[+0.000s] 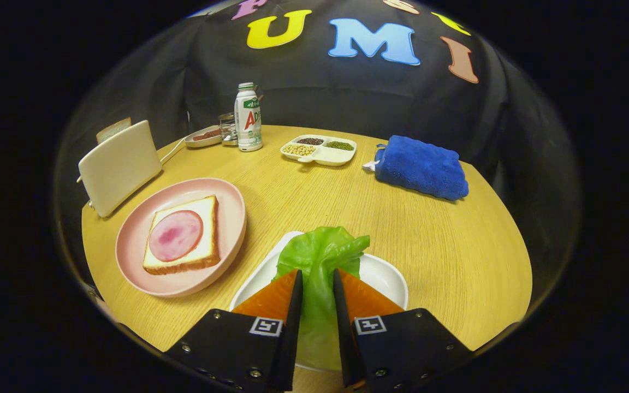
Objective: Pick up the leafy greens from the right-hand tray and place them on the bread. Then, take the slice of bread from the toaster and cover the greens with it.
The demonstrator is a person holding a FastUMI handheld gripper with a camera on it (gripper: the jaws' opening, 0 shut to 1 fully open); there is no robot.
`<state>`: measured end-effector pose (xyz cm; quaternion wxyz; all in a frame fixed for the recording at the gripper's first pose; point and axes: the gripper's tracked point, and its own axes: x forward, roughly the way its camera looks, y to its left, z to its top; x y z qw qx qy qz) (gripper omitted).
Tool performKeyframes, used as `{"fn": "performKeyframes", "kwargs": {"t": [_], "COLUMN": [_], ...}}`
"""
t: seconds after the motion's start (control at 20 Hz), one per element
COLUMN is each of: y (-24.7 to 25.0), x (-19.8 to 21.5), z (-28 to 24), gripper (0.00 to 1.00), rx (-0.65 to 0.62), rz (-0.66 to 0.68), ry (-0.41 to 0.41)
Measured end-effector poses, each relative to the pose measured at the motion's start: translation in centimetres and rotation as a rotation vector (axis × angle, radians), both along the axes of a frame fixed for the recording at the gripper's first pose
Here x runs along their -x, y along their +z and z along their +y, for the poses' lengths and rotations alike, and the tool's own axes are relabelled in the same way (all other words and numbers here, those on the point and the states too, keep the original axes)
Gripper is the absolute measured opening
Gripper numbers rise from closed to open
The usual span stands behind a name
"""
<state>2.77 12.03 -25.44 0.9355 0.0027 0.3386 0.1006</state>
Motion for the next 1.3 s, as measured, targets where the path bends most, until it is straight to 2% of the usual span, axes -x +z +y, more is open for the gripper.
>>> {"fn": "performKeyframes", "kwargs": {"t": [0.05,0.2,0.4,0.6,0.8,1.05,1.3], "y": [-0.1,0.3,3.6,7.2,9.1,9.0,7.1], "x": [-0.3,-0.5,-0.4,-0.2,-0.2,-1.0,-3.0], "z": [0.1,-0.1,1.1,4.6,10.0,14.8,16.2], "gripper": [0.01,0.01,0.01,0.01,0.01,0.01,0.01], "rx": [-0.015,-0.021,-0.078,-0.151,-0.2,-0.206,-0.176], "rz": [-0.016,-0.033,-0.1,-0.177,-0.223,-0.22,-0.192], "ry": [-0.012,-0.025,-0.013,0.04,0.133,0.204,0.175]}}
